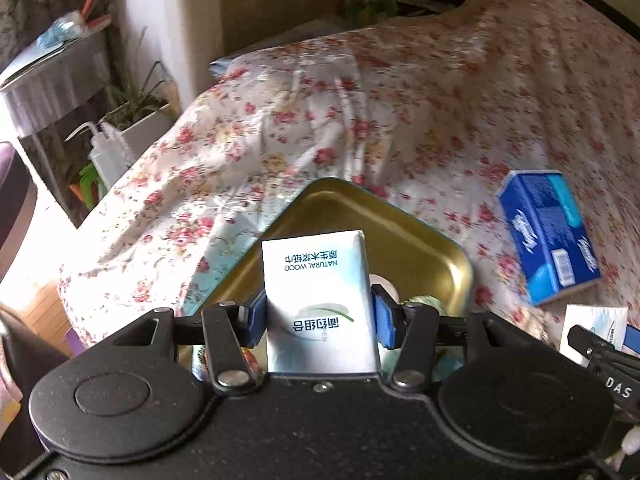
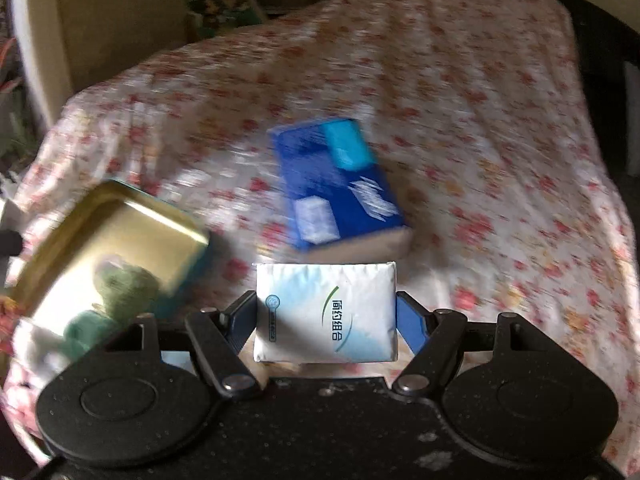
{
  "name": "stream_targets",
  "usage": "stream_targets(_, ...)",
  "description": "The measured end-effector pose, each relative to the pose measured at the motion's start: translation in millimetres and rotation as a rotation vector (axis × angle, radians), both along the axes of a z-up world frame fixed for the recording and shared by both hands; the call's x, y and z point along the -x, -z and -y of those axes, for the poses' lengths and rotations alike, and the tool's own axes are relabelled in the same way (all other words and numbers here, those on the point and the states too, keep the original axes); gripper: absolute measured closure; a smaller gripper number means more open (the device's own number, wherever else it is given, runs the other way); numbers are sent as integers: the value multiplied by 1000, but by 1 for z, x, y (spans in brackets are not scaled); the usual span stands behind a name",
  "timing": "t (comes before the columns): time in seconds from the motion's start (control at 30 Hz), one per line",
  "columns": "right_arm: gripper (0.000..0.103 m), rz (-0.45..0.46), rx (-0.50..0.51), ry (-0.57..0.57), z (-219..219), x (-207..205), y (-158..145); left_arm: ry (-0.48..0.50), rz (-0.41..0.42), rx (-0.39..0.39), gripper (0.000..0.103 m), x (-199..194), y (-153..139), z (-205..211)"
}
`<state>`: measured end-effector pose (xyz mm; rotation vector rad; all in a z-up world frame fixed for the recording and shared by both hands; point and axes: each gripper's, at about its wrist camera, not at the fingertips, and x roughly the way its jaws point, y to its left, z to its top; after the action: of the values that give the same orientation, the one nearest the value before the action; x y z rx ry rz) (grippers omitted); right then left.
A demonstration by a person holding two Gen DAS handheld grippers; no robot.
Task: Organize soft objects
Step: 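Drop the tissue packet into the tin with the left tool while the right tool drops the white box, then grasp the beige lace doily with the right tool while the left tool moves toward the blue mask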
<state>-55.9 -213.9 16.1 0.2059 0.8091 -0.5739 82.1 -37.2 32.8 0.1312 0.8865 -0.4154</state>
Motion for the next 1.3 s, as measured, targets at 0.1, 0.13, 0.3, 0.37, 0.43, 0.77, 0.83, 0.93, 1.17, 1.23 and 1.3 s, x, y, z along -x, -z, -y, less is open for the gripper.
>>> stream_targets(0.1, 31, 4, -24, -39, -15, -32, -13, -42, -28, 10, 48, -9, -1, -9)
stream_targets(0.13, 31, 5, -23, -54, -22, -44, -18, -52, -27, 18, 46, -10, -3, -12)
stream_targets(0.3, 31, 9, -39, -110, -47, -97, -34, -100, -14, 38, 36, -15, -10, -21)
stream_targets(0.37, 30, 10, -56, -127, -55, -113, -37, -117, -13, 40, 34, -15, -11, -23)
stream_targets(0.43, 24, 14, -65, -130, -61, -127, -38, -130, -8, 37, 32, -16, -12, -25)
stream_targets(0.77, 24, 14, -28, -123, -67, -118, -42, -130, 4, 42, 31, -8, -19, -25)
stream_targets(0.83, 24, 14, -23, -112, -62, -109, -43, -117, 6, 55, 31, -3, -21, -24)
stream_targets(0.93, 24, 12, -18, -90, -52, -91, -44, -90, 12, 63, 30, 5, -25, -20)
stream_targets(1.17, 24, 14, -2, -13, -24, -41, -42, 5, 50, 45, 29, 33, -28, -5)
stream_targets(1.23, 24, 9, -7, 7, -17, -28, -38, 30, 70, 33, 28, 40, -28, -2)
stream_targets(1.3, 24, 0, -9, 27, -10, -17, -35, 43, 82, 34, 28, 46, -29, -1)
